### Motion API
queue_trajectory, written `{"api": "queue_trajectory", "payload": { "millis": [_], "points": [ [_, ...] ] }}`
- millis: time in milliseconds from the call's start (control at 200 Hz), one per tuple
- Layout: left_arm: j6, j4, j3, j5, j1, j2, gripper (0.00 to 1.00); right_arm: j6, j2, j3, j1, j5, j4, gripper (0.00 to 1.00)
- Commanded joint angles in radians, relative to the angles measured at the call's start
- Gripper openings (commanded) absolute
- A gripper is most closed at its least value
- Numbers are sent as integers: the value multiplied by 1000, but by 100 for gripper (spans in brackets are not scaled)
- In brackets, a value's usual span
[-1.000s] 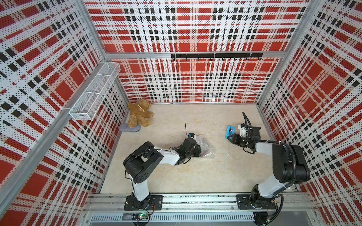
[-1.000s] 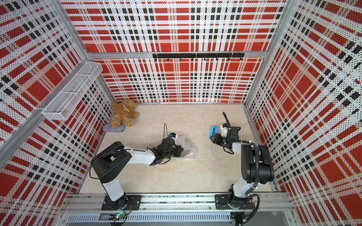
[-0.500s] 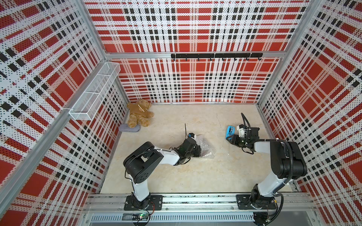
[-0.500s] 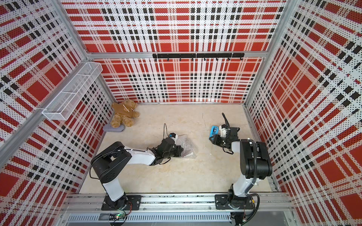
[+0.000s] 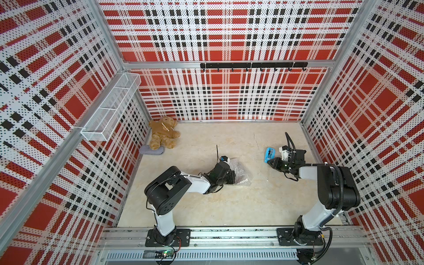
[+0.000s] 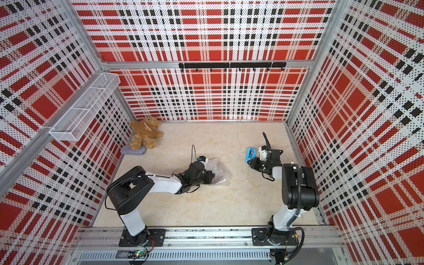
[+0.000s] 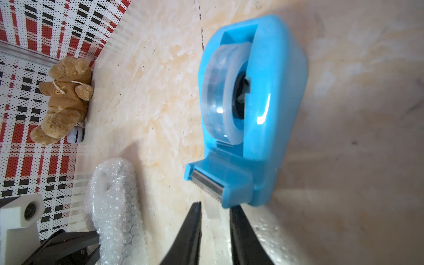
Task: Wrap dinner plates in bubble wrap
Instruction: Tear off the tape using the Tape Cutter.
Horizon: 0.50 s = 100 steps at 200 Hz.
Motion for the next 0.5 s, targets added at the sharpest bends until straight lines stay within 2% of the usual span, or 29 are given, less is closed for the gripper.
{"api": "queue_trajectory", "payload": {
  "millis": [0, 250, 496],
  "points": [
    [0, -173, -47, 6, -3, 53, 0, -8, -19, -9, -10, -21, 29, 21],
    [1, -175, -47, 6, -3, 55, 0, -1, -26, -14, -15, -16, 24, 12],
    [1, -173, -47, 7, -3, 55, 0, -1, 25, 17, -15, -9, -41, 0]
  ]
}}
